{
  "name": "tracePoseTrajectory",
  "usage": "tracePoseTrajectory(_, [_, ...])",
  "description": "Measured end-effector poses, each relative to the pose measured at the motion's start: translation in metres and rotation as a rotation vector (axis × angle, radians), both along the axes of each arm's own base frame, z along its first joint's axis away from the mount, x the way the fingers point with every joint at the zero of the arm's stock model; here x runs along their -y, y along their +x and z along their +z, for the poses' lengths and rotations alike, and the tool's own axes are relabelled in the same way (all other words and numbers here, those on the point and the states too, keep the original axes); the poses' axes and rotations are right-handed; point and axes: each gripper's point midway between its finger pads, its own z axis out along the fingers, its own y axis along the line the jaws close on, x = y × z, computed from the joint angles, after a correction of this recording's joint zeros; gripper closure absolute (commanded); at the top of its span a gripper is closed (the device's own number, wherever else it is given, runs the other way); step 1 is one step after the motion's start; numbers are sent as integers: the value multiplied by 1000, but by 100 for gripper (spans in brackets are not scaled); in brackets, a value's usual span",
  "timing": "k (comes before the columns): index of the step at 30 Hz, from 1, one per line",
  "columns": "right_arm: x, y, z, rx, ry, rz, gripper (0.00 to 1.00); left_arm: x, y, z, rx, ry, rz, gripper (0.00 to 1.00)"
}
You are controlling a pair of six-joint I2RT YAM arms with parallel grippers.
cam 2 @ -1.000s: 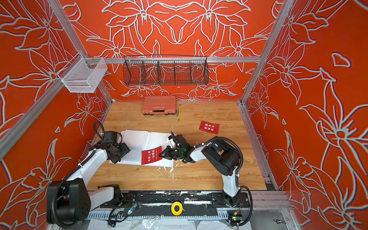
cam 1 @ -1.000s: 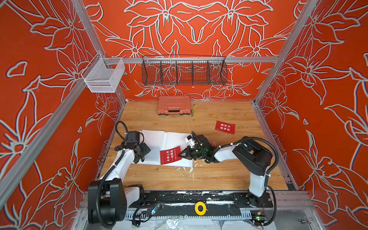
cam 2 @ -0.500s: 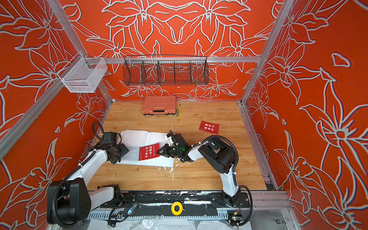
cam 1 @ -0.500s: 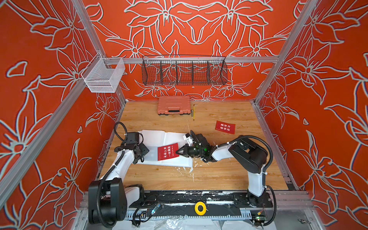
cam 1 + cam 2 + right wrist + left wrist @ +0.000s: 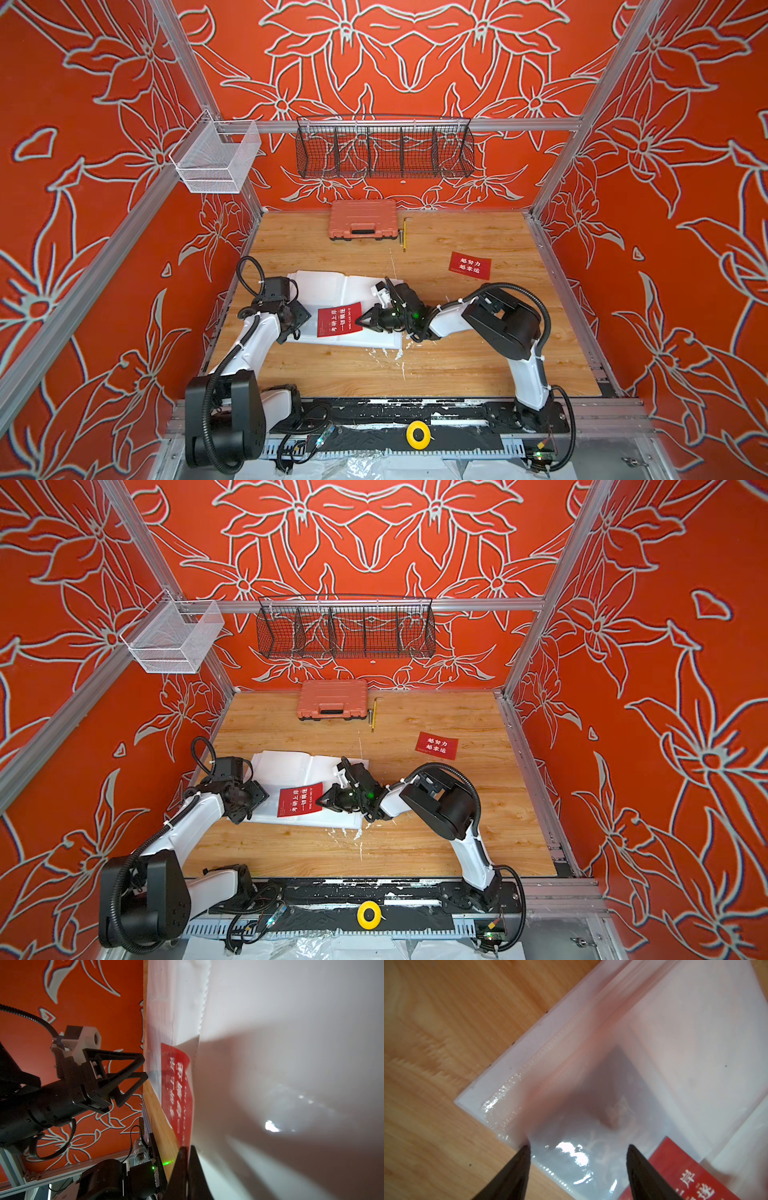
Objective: Place the photos into the photo albums
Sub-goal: Insert the photo into the photo album.
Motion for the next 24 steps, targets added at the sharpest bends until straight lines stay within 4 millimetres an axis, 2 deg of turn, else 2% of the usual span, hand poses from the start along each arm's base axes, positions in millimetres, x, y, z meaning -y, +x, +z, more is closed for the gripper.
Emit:
tracePoseTrajectory(3, [-10, -7, -2, -9, -5, 20, 78, 1, 0, 0, 1, -7, -1, 29])
tracePoseTrajectory(7, [-26, -13, -1, -11, -10, 48, 76, 3, 1, 0, 5, -18, -5, 29])
tracePoseTrajectory(8, [-30, -14, 1, -11, -10, 53, 77, 3, 1, 0, 6, -21, -7, 29])
tracePoseTrajectory(12, [-37, -13, 4, -2, -21, 46, 91, 4, 2, 1, 12, -26, -13, 29])
tracePoseTrajectory(16, [-34, -11, -2, -9, -48, 20, 94, 5, 3, 1, 17, -29, -15, 29])
tracePoseTrajectory(24, [-34, -12, -8, -30, -60, 0, 68, 7, 5, 2, 26, -39, -20, 29])
